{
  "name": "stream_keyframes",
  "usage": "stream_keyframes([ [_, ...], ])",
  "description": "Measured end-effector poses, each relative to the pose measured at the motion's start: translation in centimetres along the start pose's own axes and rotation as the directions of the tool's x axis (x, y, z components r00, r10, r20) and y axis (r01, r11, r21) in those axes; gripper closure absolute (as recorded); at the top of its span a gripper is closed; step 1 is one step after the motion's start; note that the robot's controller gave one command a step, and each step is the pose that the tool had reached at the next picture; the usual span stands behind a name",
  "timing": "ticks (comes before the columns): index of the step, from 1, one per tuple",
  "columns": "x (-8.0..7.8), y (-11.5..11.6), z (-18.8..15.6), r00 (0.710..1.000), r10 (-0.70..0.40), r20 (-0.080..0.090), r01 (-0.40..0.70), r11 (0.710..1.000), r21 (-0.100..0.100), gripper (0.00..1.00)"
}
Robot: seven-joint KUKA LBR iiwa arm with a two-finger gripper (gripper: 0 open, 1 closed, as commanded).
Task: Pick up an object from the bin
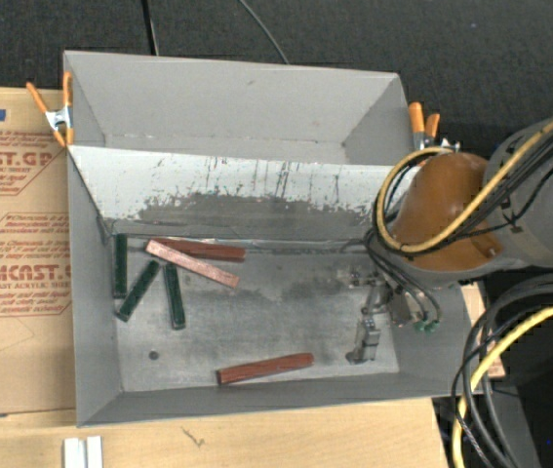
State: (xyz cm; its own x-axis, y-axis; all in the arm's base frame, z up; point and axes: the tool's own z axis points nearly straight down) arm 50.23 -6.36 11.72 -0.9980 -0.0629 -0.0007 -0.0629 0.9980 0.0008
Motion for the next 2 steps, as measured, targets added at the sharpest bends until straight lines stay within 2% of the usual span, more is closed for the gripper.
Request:
stream_keyframes([
  [1, 1.63, 9.59, 1.15, 0.958, -0.288, -0.002, 0.288, 0.958, -0.003, 1.0],
  [2, 1.59, 9.3, 1.14, 0.959, -0.283, -0.001, 0.283, 0.959, 0.0, 0.0],
])
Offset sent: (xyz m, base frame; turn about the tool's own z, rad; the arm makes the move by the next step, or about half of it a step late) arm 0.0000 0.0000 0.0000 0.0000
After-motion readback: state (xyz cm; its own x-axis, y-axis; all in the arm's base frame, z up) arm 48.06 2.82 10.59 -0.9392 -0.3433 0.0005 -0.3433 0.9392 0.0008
